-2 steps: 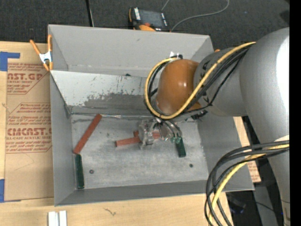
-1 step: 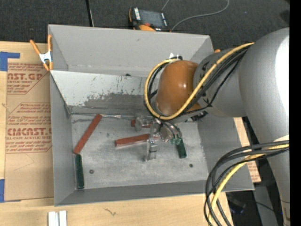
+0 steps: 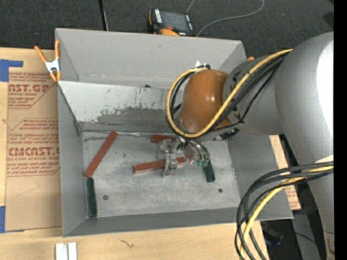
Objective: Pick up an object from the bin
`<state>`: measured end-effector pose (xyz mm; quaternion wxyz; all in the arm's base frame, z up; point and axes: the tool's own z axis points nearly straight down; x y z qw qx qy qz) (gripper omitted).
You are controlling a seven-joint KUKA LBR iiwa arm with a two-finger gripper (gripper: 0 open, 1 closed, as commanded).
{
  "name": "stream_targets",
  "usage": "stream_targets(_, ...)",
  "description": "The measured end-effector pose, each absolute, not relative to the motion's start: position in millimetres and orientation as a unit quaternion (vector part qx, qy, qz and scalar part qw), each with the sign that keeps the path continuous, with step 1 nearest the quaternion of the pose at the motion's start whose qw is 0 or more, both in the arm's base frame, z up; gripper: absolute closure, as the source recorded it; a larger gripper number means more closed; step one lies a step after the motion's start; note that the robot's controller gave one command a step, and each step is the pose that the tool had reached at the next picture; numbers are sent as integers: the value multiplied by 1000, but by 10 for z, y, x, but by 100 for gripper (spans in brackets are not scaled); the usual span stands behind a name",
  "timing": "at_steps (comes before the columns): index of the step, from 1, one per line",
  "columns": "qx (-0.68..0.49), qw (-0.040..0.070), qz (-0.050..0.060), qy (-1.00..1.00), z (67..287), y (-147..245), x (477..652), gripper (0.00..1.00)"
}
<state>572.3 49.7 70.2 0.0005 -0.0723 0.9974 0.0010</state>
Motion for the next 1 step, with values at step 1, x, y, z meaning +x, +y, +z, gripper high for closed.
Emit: stream_targets(1,-81,5,0,997,2825,389,5327,100)
